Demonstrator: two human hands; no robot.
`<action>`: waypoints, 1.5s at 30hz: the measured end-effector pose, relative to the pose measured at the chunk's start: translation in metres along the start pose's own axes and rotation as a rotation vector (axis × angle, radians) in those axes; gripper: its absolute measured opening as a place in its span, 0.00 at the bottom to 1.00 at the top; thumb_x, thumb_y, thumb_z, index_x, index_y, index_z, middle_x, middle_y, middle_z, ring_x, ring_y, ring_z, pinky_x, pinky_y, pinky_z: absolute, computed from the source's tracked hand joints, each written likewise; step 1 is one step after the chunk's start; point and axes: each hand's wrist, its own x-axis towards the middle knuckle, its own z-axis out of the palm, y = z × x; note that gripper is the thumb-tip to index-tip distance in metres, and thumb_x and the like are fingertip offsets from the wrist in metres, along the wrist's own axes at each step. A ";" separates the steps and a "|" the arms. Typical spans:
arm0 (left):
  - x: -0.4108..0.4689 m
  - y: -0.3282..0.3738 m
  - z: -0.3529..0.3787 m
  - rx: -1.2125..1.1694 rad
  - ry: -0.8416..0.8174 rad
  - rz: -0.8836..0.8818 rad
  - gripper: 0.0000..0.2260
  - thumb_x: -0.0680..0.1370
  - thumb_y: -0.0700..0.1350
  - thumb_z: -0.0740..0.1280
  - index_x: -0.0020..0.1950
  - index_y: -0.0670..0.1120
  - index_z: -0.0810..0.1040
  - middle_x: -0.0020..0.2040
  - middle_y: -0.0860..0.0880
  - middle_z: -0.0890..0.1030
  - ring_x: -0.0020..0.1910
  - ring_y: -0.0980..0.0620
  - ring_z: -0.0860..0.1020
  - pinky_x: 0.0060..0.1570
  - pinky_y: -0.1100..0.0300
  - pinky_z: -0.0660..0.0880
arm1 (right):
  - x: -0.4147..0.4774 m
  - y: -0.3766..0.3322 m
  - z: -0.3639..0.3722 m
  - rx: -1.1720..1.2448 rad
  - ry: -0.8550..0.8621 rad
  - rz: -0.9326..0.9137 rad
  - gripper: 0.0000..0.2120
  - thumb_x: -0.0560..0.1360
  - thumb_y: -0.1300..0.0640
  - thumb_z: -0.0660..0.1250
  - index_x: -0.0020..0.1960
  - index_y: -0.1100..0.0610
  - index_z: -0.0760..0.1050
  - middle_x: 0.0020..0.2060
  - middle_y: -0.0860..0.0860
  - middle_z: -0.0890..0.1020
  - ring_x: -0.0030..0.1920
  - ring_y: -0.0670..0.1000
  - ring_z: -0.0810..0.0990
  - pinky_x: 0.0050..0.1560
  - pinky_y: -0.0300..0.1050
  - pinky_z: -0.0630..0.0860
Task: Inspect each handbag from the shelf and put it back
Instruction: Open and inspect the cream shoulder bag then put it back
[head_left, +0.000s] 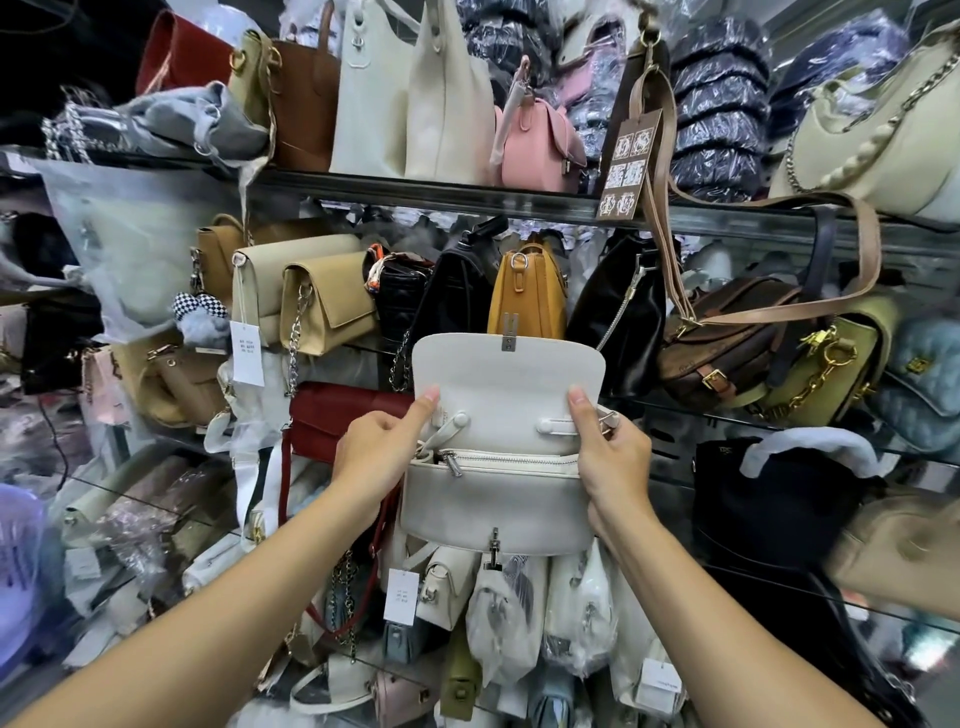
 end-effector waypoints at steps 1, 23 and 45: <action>-0.003 0.000 -0.001 0.086 0.028 0.043 0.25 0.75 0.67 0.67 0.34 0.47 0.70 0.33 0.51 0.74 0.38 0.49 0.73 0.38 0.54 0.65 | 0.001 0.001 -0.001 -0.008 0.016 -0.013 0.25 0.76 0.45 0.75 0.44 0.69 0.78 0.36 0.53 0.80 0.38 0.48 0.76 0.37 0.41 0.71; 0.006 -0.017 0.006 0.480 -0.334 0.086 0.12 0.69 0.50 0.81 0.37 0.41 0.86 0.33 0.50 0.79 0.39 0.52 0.77 0.41 0.59 0.72 | -0.009 0.015 -0.008 -0.271 0.027 -0.174 0.26 0.74 0.41 0.74 0.32 0.56 0.66 0.27 0.46 0.71 0.29 0.48 0.69 0.36 0.48 0.66; -0.014 0.018 0.010 0.530 -0.694 0.087 0.10 0.78 0.43 0.72 0.44 0.35 0.86 0.32 0.48 0.82 0.24 0.51 0.68 0.23 0.63 0.66 | -0.014 0.020 -0.001 -0.327 -0.122 -0.108 0.23 0.75 0.40 0.74 0.32 0.57 0.76 0.25 0.44 0.75 0.32 0.47 0.74 0.39 0.48 0.70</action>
